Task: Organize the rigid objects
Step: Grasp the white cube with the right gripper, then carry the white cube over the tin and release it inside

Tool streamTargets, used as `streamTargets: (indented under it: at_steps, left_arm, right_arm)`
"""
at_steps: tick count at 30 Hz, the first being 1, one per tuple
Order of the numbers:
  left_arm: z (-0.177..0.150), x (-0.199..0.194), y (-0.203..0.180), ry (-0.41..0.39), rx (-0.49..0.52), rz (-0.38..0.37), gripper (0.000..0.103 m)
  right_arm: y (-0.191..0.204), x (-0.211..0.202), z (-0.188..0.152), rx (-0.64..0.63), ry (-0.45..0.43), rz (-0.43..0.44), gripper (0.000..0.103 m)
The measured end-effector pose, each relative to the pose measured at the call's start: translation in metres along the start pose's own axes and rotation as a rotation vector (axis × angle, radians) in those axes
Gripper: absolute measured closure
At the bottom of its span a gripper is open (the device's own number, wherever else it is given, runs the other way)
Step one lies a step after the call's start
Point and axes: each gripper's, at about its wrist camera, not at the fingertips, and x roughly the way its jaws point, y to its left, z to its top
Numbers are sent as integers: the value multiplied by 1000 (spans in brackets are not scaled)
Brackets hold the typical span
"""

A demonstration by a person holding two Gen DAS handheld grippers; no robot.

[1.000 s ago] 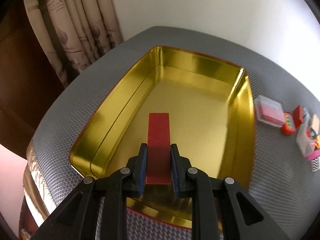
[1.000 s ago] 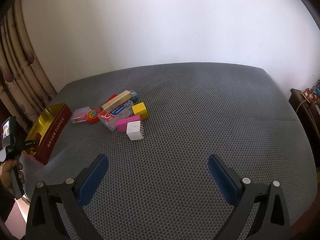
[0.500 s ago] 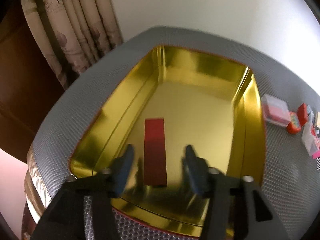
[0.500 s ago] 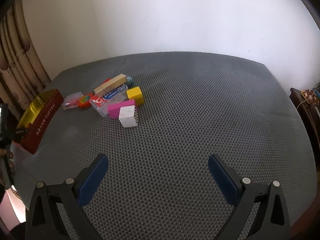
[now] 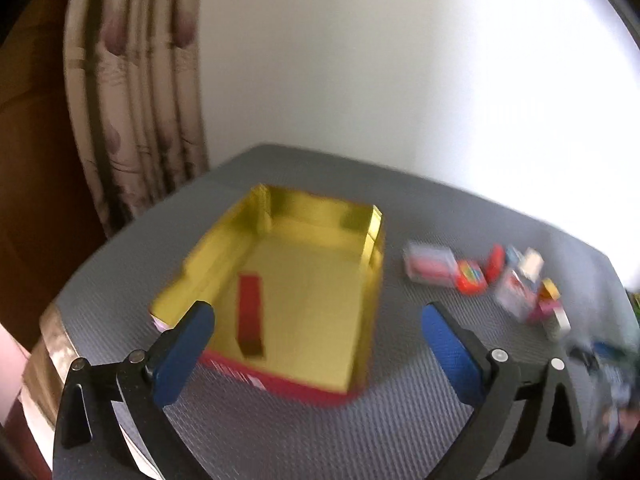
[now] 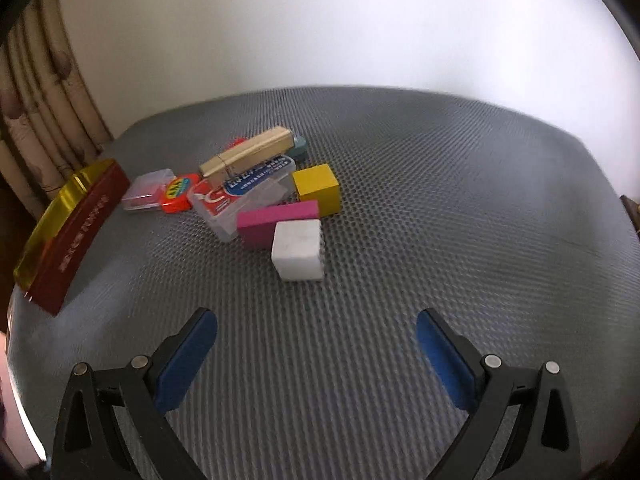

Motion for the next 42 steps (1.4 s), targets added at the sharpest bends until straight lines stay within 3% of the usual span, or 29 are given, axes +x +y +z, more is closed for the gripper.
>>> streamTargets:
  at_steps: [8, 10, 11, 12, 13, 14, 15, 17, 21, 26, 34, 42]
  left_arm:
    - [-34, -1, -28, 49, 51, -125, 1]
    - [-35, -1, -30, 55, 55, -155, 1]
    - [-36, -1, -30, 59, 53, -166, 1]
    - [-38, 0, -30, 69, 47, -187, 1]
    - [-38, 1, -29, 82, 42, -202, 1]
    - [-39, 3, -29, 97, 36, -210, 1]
    - [-39, 4, -28, 104, 31, -211, 1]
    - [-39, 5, -27, 118, 17, -226, 1]
    - [-38, 0, -28, 112, 10, -232, 1]
    - [-34, -9, -30, 90, 31, -212, 1]
    - [-20, -31, -14, 15, -17, -145, 1]
    - [-9, -40, 3, -26, -66, -117, 1]
  right_arm:
    - [7, 38, 21, -2, 26, -98, 3]
    - [6, 40, 25, 9, 9, -105, 10]
    - [6, 45, 27, 12, 22, -107, 22]
    - [6, 48, 28, 13, 37, -100, 40]
    - [6, 50, 28, 9, 46, -99, 46]
    - [8, 48, 28, -4, 31, -123, 70]
    - [8, 46, 28, 0, 26, -115, 73]
    - [8, 40, 28, 11, 19, -90, 73]
    - [18, 13, 34, -34, -33, -124, 73]
    - [46, -31, 67, -109, -139, -160, 73]
    - [104, -67, 127, -170, -281, -106, 73]
    - [165, -85, 153, -228, -329, -47, 73]
